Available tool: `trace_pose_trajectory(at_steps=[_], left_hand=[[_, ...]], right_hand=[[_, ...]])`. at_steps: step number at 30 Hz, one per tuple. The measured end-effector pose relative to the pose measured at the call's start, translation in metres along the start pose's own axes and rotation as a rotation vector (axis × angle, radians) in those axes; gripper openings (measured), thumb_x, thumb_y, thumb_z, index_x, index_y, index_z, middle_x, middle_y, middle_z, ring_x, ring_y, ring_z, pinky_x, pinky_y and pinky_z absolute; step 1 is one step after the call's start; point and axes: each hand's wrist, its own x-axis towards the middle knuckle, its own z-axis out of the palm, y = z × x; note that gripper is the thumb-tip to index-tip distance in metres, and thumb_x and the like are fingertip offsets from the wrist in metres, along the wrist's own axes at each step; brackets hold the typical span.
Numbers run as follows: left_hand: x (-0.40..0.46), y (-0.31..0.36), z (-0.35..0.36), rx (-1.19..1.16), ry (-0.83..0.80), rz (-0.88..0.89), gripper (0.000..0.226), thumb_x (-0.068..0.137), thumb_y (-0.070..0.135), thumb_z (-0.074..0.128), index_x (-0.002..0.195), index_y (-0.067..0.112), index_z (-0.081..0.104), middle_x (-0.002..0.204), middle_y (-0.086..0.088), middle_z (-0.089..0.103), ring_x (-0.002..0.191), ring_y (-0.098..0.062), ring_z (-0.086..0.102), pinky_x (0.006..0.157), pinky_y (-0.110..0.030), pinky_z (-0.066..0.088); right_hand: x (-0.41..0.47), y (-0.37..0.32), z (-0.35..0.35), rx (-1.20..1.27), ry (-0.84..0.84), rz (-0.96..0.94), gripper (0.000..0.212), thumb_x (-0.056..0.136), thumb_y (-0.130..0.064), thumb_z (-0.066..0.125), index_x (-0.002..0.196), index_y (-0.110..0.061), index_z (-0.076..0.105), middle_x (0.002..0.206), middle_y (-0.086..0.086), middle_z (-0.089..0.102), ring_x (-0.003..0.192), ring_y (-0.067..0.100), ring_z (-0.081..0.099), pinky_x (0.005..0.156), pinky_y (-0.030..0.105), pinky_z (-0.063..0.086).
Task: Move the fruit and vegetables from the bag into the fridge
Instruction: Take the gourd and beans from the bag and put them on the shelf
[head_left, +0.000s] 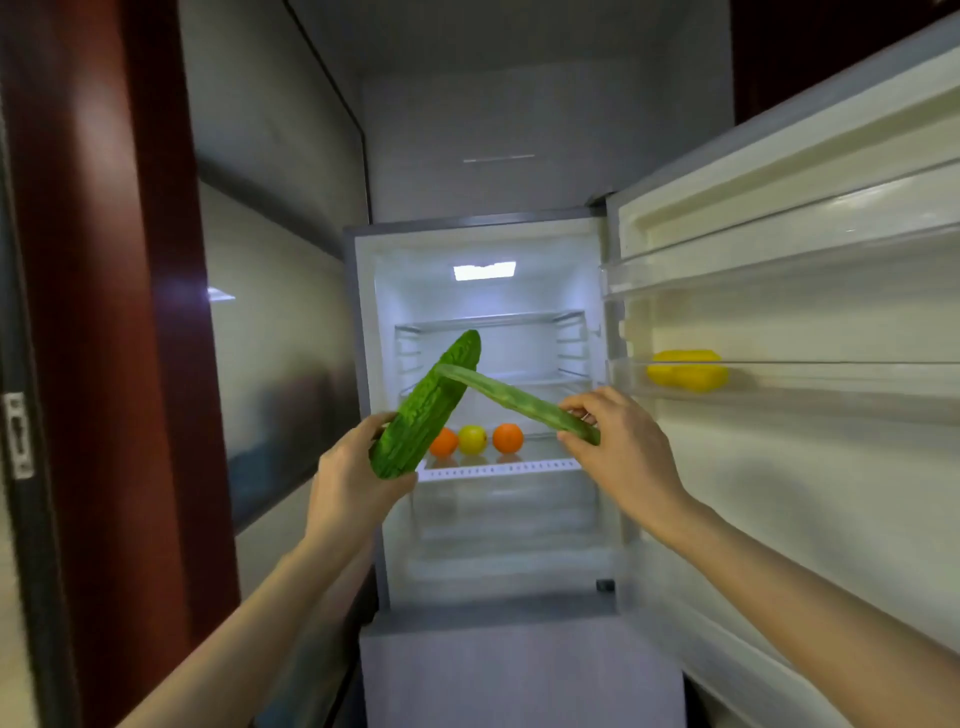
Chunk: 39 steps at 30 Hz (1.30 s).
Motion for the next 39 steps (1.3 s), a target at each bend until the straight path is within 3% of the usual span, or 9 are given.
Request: trace_pose_trajectory(at_steps=[8,14,18,23,35,39], left_hand=[[0.099,-0.059,0.07,0.075,-0.074,-0.021,0.061,0.064,0.015,0.078,0.12,0.03,0.057,0.093,0.007,0.065,0.084,-0.016,0.064,0.077,-0.038,0.055],[0.167,-0.11,0.118,0.134,-0.169,0.134,0.059,0.064,0.012,0.077,0.118,0.023,0.059,0.096,0.002,0.066,0.08,-0.013,0.06,0.066,-0.027,0.049],[0.222,-0.141,0.15,0.167,-0.242,0.185,0.063,0.064,0.018,0.077,0.123,0.023,0.055,0.1,-0.001,0.065,0.083,-0.014,0.062,0.072,-0.034,0.055],[0.288,-0.157,0.183,0.233,-0.256,0.228,0.069,0.063,0.021,0.078,0.127,0.023,0.053,0.107,-0.005,0.066,0.092,-0.022,0.063,0.075,-0.033,0.053],[0.386,-0.183,0.27,0.448,-0.404,0.249,0.064,0.07,0.021,0.072,0.13,0.027,0.051,0.117,-0.007,0.063,0.102,-0.026,0.058,0.074,-0.032,0.048],[0.405,-0.198,0.299,0.459,-0.47,0.248,0.063,0.07,0.021,0.073,0.129,0.025,0.052,0.124,-0.005,0.059,0.111,-0.024,0.055,0.085,-0.033,0.049]], right_hand=[[0.06,0.048,0.085,0.023,0.002,0.033,0.019,0.08,-0.018,0.068,0.098,-0.02,0.066,0.097,-0.001,0.059,0.092,0.019,0.057,0.07,0.037,0.048],[0.116,0.067,0.14,-0.062,0.024,0.042,0.02,0.083,-0.02,0.064,0.103,-0.019,0.066,0.099,0.001,0.059,0.094,0.02,0.055,0.067,0.03,0.041],[0.151,0.079,0.174,-0.145,0.043,0.05,0.021,0.087,-0.023,0.063,0.107,-0.02,0.064,0.102,0.001,0.059,0.095,0.019,0.053,0.066,0.029,0.039],[0.185,0.102,0.2,-0.203,0.101,0.094,0.024,0.086,-0.023,0.065,0.109,-0.016,0.064,0.101,0.002,0.059,0.091,0.019,0.056,0.075,0.037,0.052],[0.237,0.172,0.246,-0.245,0.146,0.15,0.017,0.086,-0.021,0.063,0.102,-0.016,0.062,0.093,-0.003,0.055,0.081,0.014,0.054,0.068,0.036,0.053],[0.25,0.187,0.255,-0.227,0.118,0.189,0.016,0.086,-0.021,0.062,0.102,-0.018,0.062,0.095,-0.001,0.055,0.084,0.016,0.055,0.07,0.035,0.052]])
